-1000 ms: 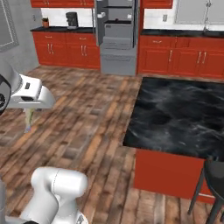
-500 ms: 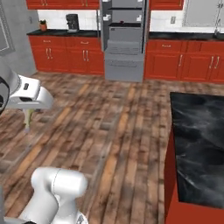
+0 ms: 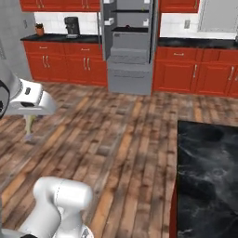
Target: Transport the fish and mushroom to the fridge. Place the fish on the rack containing meat and place the mushroom on the rack containing the vegetable, ensuring meats and vegetables are on different racks.
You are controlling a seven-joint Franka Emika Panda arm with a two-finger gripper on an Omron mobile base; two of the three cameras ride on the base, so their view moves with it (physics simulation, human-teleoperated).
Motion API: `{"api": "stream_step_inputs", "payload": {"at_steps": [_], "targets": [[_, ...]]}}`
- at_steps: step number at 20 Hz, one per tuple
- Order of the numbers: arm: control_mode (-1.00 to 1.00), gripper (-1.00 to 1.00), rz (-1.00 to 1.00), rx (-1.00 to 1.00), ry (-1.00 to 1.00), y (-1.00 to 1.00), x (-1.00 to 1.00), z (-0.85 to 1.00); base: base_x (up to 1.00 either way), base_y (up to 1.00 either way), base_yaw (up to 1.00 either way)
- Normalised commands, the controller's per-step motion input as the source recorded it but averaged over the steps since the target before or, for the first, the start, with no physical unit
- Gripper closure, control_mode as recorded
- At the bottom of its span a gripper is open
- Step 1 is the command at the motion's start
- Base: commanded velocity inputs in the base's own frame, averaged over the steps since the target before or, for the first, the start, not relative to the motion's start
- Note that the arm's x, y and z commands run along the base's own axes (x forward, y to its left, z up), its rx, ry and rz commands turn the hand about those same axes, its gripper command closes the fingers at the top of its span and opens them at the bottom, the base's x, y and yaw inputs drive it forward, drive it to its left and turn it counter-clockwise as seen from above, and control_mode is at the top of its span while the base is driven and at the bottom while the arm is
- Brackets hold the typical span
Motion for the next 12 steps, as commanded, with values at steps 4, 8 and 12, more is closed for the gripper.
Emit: {"api": "stream_step_inputs", "payload": {"at_steps": [4, 8, 12], "targets": [[1.0, 1.0, 0.0, 0.0, 0.0, 0.0, 0.0, 0.0, 1.0, -0.21, 0.04], [1.0, 1.0, 0.0, 0.0, 0.0, 0.0, 0.0, 0.0, 1.0, 0.03, 0.0], [1.0, 1.0, 0.0, 0.0, 0.0, 0.0, 0.0, 0.0, 1.0, 0.05, 0.0]]}}
